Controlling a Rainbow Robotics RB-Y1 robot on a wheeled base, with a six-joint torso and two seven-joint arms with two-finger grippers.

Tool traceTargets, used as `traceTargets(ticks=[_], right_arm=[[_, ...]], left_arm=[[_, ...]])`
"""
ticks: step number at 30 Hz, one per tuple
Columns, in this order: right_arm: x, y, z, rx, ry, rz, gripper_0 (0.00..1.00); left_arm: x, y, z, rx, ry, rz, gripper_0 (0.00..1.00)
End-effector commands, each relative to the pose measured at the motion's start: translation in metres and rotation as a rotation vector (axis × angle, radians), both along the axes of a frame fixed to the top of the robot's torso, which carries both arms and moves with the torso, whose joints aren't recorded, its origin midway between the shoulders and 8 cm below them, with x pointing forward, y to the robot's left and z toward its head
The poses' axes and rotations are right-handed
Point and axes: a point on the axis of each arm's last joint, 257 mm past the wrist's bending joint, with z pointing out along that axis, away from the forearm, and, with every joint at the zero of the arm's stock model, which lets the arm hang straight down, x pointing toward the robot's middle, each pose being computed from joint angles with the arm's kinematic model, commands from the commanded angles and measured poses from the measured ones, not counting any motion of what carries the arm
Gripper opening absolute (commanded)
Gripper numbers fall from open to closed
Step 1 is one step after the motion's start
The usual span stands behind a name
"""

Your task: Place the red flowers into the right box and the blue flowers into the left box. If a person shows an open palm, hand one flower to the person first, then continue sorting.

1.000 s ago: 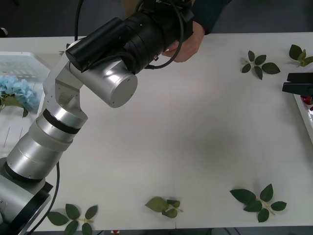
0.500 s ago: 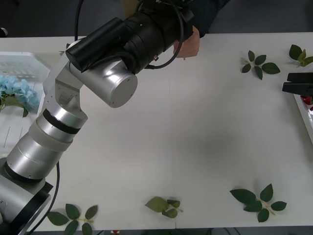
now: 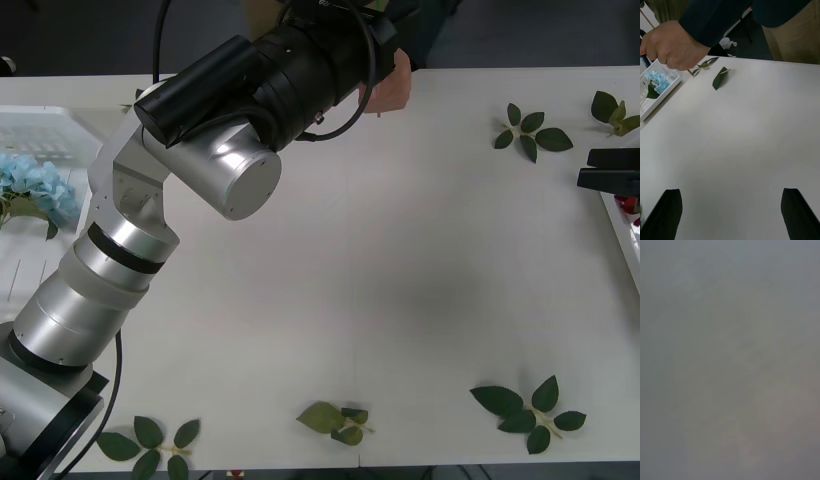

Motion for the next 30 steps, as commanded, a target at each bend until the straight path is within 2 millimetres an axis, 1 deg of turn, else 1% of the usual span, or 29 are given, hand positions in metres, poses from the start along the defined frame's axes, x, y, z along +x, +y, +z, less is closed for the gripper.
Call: traceTargets(ticks=[1, 8, 11, 14, 16, 17, 19, 20, 22, 23, 25, 28, 29, 30], right_arm=[[0.008, 0.017, 0.021, 0.002, -0.072, 0.033, 0.77], [0.008, 0.02, 0.022, 0.003, -0.074, 0.038, 0.77], [0.01, 0.03, 0.027, 0.01, -0.078, 0.06, 0.77], [0.012, 0.047, 0.036, 0.03, -0.084, 0.1, 0.76], [0.011, 0.065, 0.046, 0.052, -0.094, 0.143, 0.77], [0.012, 0.069, 0.049, 0.057, -0.098, 0.152, 0.77], [0.01, 0.086, 0.06, 0.073, -0.108, 0.196, 0.77], [0.009, 0.09, 0.061, 0.073, -0.11, 0.206, 0.76], [0.007, 0.105, 0.07, 0.081, -0.122, 0.245, 0.77], [0.006, 0.107, 0.072, 0.082, -0.126, 0.251, 0.77], [0.004, 0.113, 0.077, 0.077, -0.139, 0.268, 0.77], [-0.004, 0.123, 0.086, 0.064, -0.167, 0.302, 0.76], [-0.007, 0.127, 0.088, 0.063, -0.172, 0.313, 0.77], [-0.011, 0.133, 0.093, 0.064, -0.185, 0.331, 0.77]], left_arm=[[-0.014, -0.017, 0.028, -0.004, -0.073, -0.033, 1.0], [-0.014, -0.018, 0.029, -0.006, -0.073, -0.035, 1.0], [-0.014, -0.018, 0.029, -0.005, -0.074, -0.035, 1.0], [-0.014, -0.017, 0.028, -0.004, -0.072, -0.034, 1.0], [-0.012, -0.014, 0.023, 0.005, -0.068, -0.026, 1.0], [-0.011, -0.011, 0.02, 0.011, -0.068, -0.023, 1.0], [-0.008, 0.0, 0.015, 0.046, -0.076, -0.012, 1.0], [-0.007, 0.004, 0.014, 0.055, -0.076, -0.01, 1.0], [-0.009, 0.017, 0.003, 0.077, -0.05, -0.024, 1.0], [-0.01, 0.02, 0.0, 0.079, -0.041, -0.03, 1.0], [-0.014, 0.031, -0.014, 0.112, -0.017, -0.038, 1.0], [-0.028, 0.053, -0.04, 0.233, 0.04, -0.052, 1.0], [-0.031, 0.057, -0.044, 0.253, 0.054, -0.056, 1.0], [-0.036, 0.067, -0.051, 0.298, 0.085, -0.059, 1.0]])
